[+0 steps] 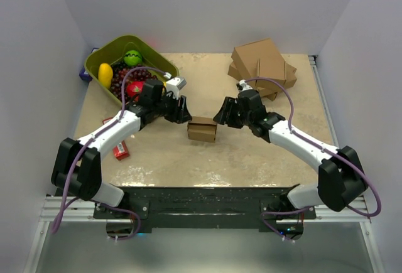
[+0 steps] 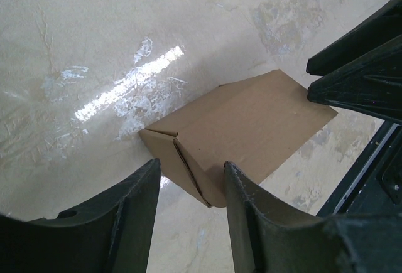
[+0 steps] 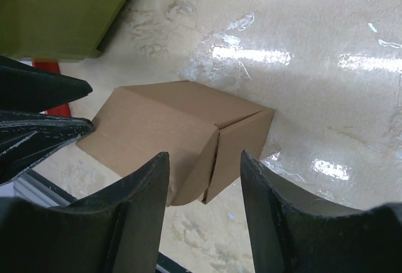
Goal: Fold the paper box
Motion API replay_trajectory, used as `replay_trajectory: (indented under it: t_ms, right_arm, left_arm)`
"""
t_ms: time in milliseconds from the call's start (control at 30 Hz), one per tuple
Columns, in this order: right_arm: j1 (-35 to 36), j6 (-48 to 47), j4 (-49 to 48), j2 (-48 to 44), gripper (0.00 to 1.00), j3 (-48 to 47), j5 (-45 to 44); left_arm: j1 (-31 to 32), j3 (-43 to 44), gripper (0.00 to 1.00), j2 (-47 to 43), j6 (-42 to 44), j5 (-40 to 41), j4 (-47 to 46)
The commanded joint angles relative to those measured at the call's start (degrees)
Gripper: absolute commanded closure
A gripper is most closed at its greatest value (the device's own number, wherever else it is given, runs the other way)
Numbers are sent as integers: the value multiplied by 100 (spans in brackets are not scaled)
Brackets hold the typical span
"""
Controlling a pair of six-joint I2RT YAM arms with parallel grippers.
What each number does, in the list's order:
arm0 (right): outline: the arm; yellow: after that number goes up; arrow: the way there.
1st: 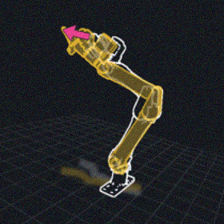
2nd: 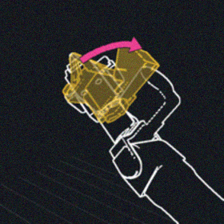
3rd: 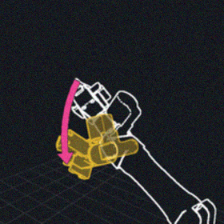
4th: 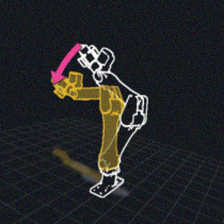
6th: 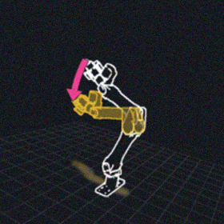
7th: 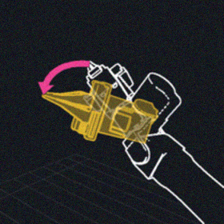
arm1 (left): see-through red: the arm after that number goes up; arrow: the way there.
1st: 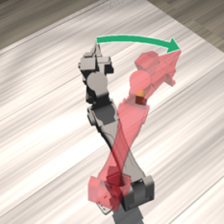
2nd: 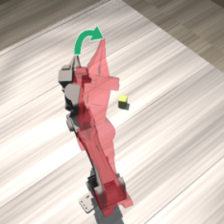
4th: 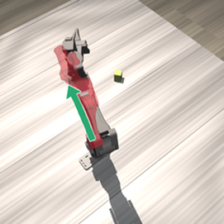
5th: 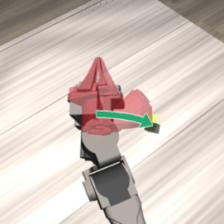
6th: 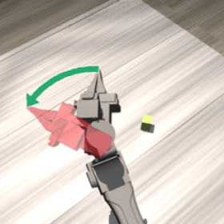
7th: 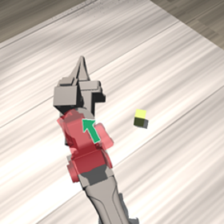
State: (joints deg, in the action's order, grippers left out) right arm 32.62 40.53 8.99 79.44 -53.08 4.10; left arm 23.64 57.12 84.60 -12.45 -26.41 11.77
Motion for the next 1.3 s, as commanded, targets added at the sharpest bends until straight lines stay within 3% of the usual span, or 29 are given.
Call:
replay_trajectory:
  t_ms: [0, 333, 433, 733, 1033, 1267]
  right_arm:
    - [51, 69, -152, -104, 48, 96, 30]
    - [130, 157, -196, -104, 49, 228, -50]
    - [122, 113, -65, -139, 48, 70, -146]
    - [122, 113, 94, -490, 26, -36, -85]
    - [236, 218, 24, -632, 24, 157, 12]
    - [253, 280, -91, -464, 25, 43, -119]
  left_arm:
    - [-44, -105, 51, -22, 32, -92, -114]
    - [-44, -140, 51, 13, 49, -145, -193]
    - [-44, -87, 44, -31, 23, -75, -236]
    - [-44, 106, 27, -154, -117, 48, -368]
    - [-52, 106, 19, -567, -231, 374, -491]
    - [-44, -280, 21, -892, -469, 295, -483]
